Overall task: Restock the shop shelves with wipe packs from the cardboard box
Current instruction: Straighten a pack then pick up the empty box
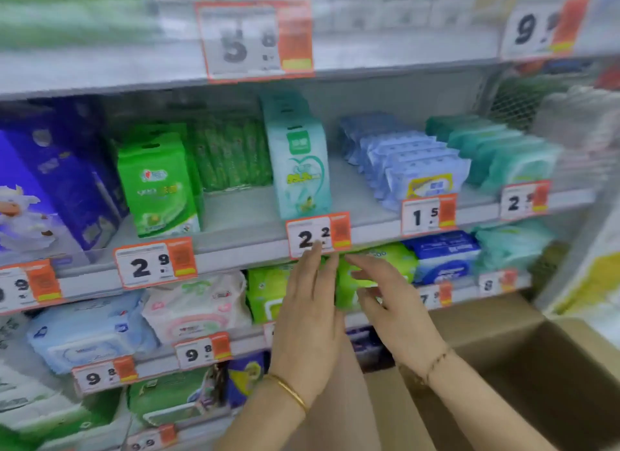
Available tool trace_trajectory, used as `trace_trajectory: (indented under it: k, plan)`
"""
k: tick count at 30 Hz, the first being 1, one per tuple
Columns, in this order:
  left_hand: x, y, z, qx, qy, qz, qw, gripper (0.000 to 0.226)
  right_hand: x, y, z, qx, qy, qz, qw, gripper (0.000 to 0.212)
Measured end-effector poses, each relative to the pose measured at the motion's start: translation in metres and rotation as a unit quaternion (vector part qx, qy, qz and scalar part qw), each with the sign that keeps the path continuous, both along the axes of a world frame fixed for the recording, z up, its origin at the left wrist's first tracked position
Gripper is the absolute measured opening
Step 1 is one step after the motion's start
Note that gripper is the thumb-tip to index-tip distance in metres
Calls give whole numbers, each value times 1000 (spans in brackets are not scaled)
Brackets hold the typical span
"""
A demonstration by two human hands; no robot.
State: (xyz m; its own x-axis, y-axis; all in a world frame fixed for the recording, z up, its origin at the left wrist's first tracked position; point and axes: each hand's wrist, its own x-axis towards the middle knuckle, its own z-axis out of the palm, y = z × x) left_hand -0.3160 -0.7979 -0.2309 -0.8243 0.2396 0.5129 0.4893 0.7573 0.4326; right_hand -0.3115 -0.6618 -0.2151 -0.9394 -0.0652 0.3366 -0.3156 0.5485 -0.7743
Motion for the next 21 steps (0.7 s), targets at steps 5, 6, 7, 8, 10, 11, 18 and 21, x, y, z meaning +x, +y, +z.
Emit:
trace_trajectory:
  k: [5,6,7,8,10,11,18,21]
  plan:
    - [2,102,-65,-127,-239,-105,957,55,51,114,-93,124,-233,-202,943,43]
    - [2,121,-83,-157,-283,-104,940,53,63,133,-115,153,-287,-246,913,36]
    - [1,136,-102,-184,-311,-93,928,50,76,148,-133,176,-337,-285,880,29]
    - [2,146,-117,-215,-343,-75,911,48,89,160,-152,189,-387,-317,845,26]
    - [2,161,-147,-265,-407,-38,873,52,110,176,-180,171,-466,-366,787,30]
    - [0,168,-164,-270,-431,-14,861,56,116,183,-192,152,-489,-384,768,33]
    - [8,203,-220,-290,-497,90,813,84,136,197,-256,-1,-527,-475,705,86]
    - [23,205,-235,-266,-497,89,821,85,134,192,-264,-35,-495,-499,710,93]
